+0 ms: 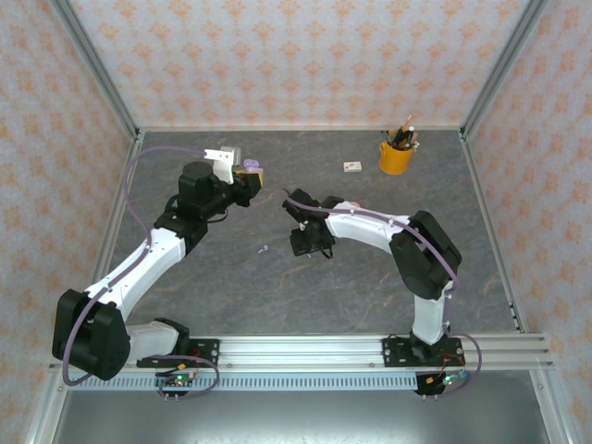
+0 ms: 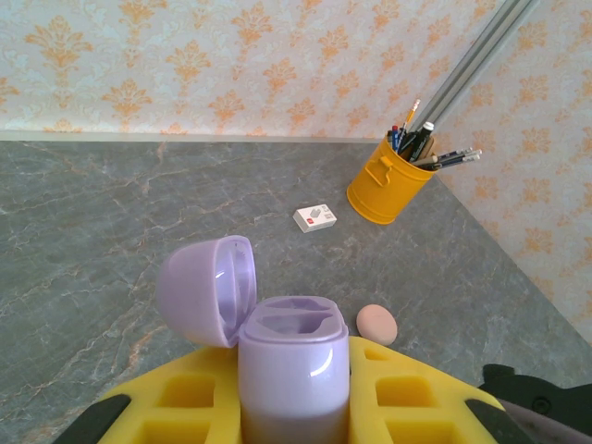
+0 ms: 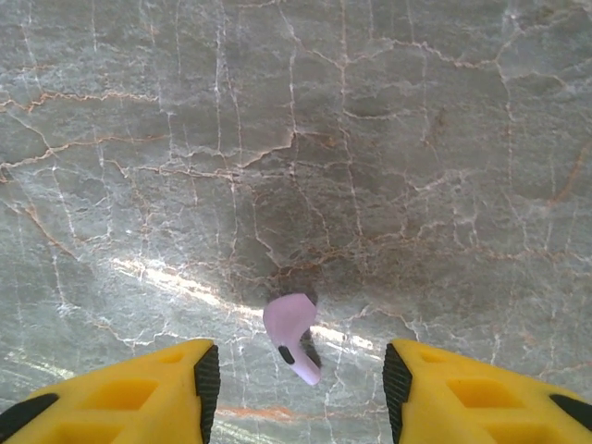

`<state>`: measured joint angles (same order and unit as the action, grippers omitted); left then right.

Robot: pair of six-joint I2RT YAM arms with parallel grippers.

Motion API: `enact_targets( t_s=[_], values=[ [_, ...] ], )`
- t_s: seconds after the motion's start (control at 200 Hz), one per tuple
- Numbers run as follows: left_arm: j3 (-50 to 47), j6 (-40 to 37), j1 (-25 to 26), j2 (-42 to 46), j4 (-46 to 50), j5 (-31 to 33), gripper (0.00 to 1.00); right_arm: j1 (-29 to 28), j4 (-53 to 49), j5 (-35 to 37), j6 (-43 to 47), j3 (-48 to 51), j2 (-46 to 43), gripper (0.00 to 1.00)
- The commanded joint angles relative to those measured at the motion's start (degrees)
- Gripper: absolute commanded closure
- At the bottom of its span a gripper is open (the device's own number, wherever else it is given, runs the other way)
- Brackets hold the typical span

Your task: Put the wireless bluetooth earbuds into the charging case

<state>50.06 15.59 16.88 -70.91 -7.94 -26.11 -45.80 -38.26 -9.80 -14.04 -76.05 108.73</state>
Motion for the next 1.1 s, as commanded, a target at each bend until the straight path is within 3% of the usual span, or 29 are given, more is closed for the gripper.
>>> enact_targets(
  t_s=[0.0, 1.091],
  values=[
    [0.26, -0.04, 0.29, 2.13, -0.49, 0.26, 1.0, -0.82, -3.7, 2.37, 2.27, -2.24, 2.0, 0.49],
    [-0.05, -0.3, 0.26, 3.45, 0.05, 0.18, 1.0, -0.95, -4.92, 3.85, 2.88, -5.34, 7.98, 0.66]
  ],
)
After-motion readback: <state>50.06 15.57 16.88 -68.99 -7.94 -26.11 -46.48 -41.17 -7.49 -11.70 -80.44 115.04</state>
